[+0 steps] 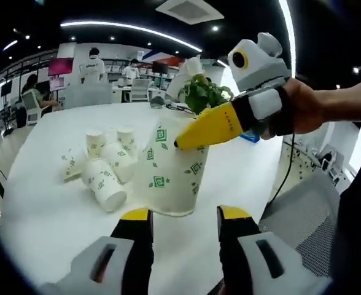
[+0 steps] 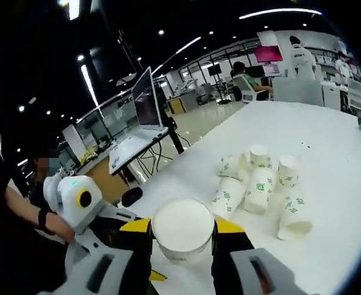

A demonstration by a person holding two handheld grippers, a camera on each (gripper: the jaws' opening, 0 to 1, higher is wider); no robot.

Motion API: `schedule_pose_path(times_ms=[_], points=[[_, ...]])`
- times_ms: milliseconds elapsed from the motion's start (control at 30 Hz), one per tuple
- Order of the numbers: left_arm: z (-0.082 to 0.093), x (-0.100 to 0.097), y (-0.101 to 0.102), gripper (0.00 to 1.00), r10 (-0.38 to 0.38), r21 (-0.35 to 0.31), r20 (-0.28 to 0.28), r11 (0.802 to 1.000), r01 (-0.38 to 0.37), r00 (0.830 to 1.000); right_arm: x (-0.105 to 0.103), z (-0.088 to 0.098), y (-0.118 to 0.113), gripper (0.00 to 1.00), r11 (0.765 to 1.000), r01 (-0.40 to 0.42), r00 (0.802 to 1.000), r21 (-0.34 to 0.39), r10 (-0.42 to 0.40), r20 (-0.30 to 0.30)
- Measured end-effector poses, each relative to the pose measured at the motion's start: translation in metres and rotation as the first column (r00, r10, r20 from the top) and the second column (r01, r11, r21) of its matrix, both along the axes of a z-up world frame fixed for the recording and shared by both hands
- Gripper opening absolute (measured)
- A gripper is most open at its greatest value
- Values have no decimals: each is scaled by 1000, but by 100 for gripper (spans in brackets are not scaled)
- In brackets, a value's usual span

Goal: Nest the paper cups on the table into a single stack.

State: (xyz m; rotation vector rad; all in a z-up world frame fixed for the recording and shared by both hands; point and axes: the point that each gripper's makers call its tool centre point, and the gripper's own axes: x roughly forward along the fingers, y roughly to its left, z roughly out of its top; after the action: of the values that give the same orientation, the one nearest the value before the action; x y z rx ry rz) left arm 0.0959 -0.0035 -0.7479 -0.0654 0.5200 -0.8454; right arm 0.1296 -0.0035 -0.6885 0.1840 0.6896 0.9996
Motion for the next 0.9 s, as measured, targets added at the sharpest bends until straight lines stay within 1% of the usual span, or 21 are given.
schedule_pose_path(times_ms=[67, 167, 233, 300, 367, 467, 567, 633, 767, 900], points=[[1, 1, -2, 36, 12, -15, -4, 1000, -12, 1000, -1, 1, 0, 36, 1000, -7, 1000, 2, 7, 1], [3, 1, -4, 33, 17, -13, 0, 1000, -17, 1000, -3, 4, 3, 36, 1000, -16, 1000, 16, 16, 0], [3, 1, -4, 29, 17, -20, -5, 1000, -17, 1000, -4, 4, 4, 36, 999, -26, 1000, 19, 26, -3], [2, 1, -3, 22, 17, -18, -3, 1000, -17, 1000, -2, 1, 3, 37, 999, -37, 999, 0, 37, 3], [2, 0, 0, 20, 15, -17, 3, 1000, -15, 1000, -4, 0, 3, 37, 999, -49, 999, -3, 49, -3], [4, -2, 3, 14, 10, -9, 14, 1000, -10, 1000, -6, -6, 4, 39, 997, -68, 998, -23, 69, 6], [3, -4, 4, 11, -8, 6, 30, 1000, 7, 1000, -8, -10, 6, 41, 995, -88, 996, -43, 89, 13], [4, -7, 4, 9, -22, 14, 39, 1000, 21, 999, -6, -17, 6, 44, 993, -103, 994, -61, 104, 15], [3, -10, 6, 5, -49, 39, 55, 998, 47, 997, -11, -16, 9, 46, 990, -124, 992, -69, 126, 18], [3, -13, 8, 1, -56, 41, 49, 998, 54, 997, -14, -16, 11, 48, 989, -131, 991, -66, 133, 14]])
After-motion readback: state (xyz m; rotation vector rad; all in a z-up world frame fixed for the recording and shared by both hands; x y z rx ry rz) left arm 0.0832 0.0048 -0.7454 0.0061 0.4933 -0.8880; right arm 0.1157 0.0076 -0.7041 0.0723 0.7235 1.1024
